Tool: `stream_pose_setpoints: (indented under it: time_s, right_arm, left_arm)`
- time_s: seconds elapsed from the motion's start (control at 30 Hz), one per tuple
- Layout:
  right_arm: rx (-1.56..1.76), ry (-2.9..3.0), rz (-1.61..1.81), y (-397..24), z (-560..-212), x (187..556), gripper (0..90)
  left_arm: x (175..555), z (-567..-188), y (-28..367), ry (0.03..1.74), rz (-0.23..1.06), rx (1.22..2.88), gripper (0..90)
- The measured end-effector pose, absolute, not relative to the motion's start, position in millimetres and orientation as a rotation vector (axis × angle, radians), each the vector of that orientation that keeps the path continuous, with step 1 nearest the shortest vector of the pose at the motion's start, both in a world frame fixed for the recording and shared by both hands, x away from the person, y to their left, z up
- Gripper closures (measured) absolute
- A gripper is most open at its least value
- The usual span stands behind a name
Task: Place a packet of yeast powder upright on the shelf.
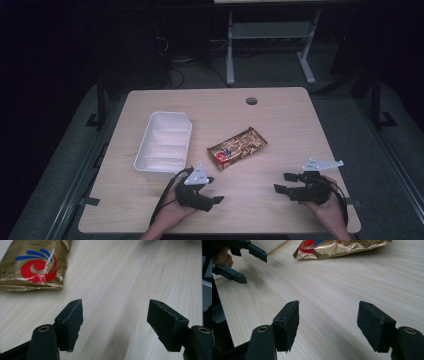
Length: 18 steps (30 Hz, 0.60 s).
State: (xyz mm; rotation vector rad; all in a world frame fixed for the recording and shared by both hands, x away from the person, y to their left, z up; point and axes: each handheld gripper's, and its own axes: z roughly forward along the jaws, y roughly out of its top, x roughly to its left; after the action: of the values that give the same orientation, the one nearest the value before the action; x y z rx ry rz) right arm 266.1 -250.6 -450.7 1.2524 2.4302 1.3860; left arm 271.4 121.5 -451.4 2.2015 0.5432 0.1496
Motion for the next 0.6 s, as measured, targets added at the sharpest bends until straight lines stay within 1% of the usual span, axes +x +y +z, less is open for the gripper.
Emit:
stream_pose_setpoints:
  time_s: [0.13, 0.2, 0.23, 0.3, 0.33, 0.43, 0.47, 0.5, 0.6]
  right_arm:
    - [1.277, 2.415, 1.415, -254.0, -447.7, 276.3, 33.5]
    - [1.279, 2.425, 1.399, -254.4, -447.1, 284.2, 33.2]
    - [1.29, 2.428, 1.401, -254.7, -446.3, 291.0, 32.9]
    - [1.299, 2.425, 1.399, -254.5, -445.5, 294.7, 32.9]
    - [1.303, 2.422, 1.382, -253.9, -443.3, 302.5, 33.0]
    - [1.326, 2.415, 1.377, -253.7, -439.7, 315.2, 32.9]
    - [1.326, 2.415, 1.377, -253.7, -439.7, 315.2, 32.9]
    - [1.357, 2.4, 1.403, -253.6, -437.1, 324.8, 32.9]
    - [1.37, 2.39, 1.423, -250.9, -431.8, 338.8, 32.8]
  left_arm:
    - [281.6, -446.7, 117.1, 0.582, 0.158, 2.178, 38.1]
    - [287.6, -444.1, 113.9, 0.597, 0.169, 2.184, 39.8]
    - [290.8, -442.9, 112.3, 0.612, 0.177, 2.19, 44.7]
    - [297.3, -440.9, 109.0, 0.644, 0.193, 2.194, 46.3]
    - [300.7, -439.9, 107.2, 0.655, 0.192, 2.196, 50.7]
    - [311.6, -436.6, 96.4, 0.671, 0.193, 2.224, 54.9]
    - [311.6, -436.6, 96.4, 0.671, 0.193, 2.224, 57.5]
    - [314.1, -435.7, 93.8, 0.674, 0.201, 2.231, 59.9]
    - [321.7, -432.6, 86.9, 0.69, 0.226, 2.255, 65.8]
